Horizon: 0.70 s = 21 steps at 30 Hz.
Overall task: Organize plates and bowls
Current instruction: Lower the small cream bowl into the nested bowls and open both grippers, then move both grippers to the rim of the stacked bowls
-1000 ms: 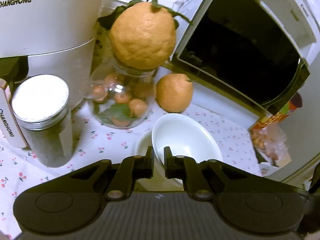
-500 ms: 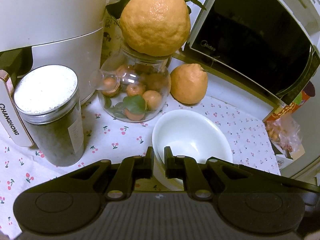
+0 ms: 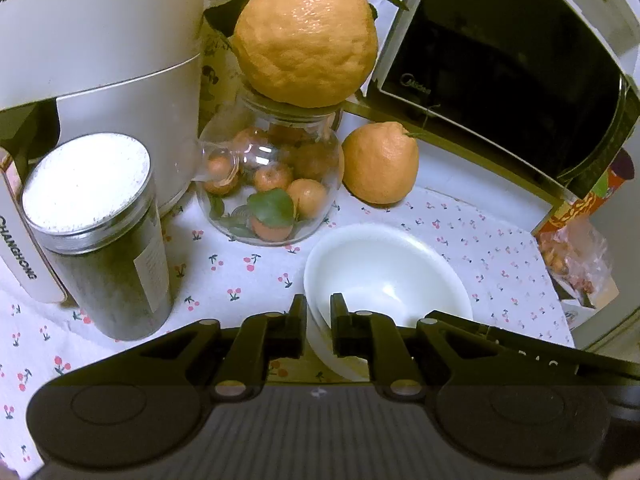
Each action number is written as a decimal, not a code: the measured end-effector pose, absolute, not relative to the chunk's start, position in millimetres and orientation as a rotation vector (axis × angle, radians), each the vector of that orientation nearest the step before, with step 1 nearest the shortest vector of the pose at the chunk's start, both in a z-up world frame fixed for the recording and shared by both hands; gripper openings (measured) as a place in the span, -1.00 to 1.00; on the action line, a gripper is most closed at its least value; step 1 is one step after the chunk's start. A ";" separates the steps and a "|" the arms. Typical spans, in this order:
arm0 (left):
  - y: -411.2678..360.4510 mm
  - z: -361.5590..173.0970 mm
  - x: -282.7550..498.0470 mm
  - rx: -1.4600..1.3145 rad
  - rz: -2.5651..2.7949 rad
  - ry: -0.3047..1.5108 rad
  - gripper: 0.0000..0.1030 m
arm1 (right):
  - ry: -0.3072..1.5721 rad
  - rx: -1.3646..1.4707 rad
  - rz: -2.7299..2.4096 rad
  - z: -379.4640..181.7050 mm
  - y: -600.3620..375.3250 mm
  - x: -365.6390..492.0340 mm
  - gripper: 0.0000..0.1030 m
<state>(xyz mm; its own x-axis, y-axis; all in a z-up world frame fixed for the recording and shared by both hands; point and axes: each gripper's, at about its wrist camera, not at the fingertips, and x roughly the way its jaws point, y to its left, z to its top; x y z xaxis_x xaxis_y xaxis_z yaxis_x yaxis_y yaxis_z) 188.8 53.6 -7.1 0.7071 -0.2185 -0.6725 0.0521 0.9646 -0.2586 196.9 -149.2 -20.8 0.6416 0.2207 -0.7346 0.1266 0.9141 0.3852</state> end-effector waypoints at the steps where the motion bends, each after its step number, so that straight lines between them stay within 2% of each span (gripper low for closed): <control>1: 52.8 -7.0 188.6 -0.216 -0.146 0.767 -0.75 | 0.881 0.428 0.052 -21.0 -149.4 197.1 -0.56; 5: 54.1 -8.2 189.9 -0.202 -0.144 0.766 -0.60 | 0.882 0.440 0.046 -20.5 -153.6 196.7 -0.43; 9: 57.6 -8.4 190.3 -0.208 -0.139 0.766 -0.57 | 0.876 0.437 0.045 -18.8 -157.3 195.3 -0.29; 12: 58.5 -8.2 189.9 -0.207 -0.146 0.765 -0.48 | 0.870 0.438 0.045 -17.2 -160.5 193.0 -0.13; 15: 58.3 -8.2 188.0 -0.193 -0.160 0.756 -0.21 | 0.864 0.449 0.046 -15.2 -164.6 190.8 0.08; 17: 57.3 -7.4 185.4 -0.167 -0.171 0.733 0.17 | 0.862 0.455 0.044 -14.0 -167.2 189.5 0.21; 21: 57.8 -6.9 179.5 -0.102 -0.217 0.685 0.47 | 0.857 0.460 0.039 -13.1 -173.3 186.7 0.47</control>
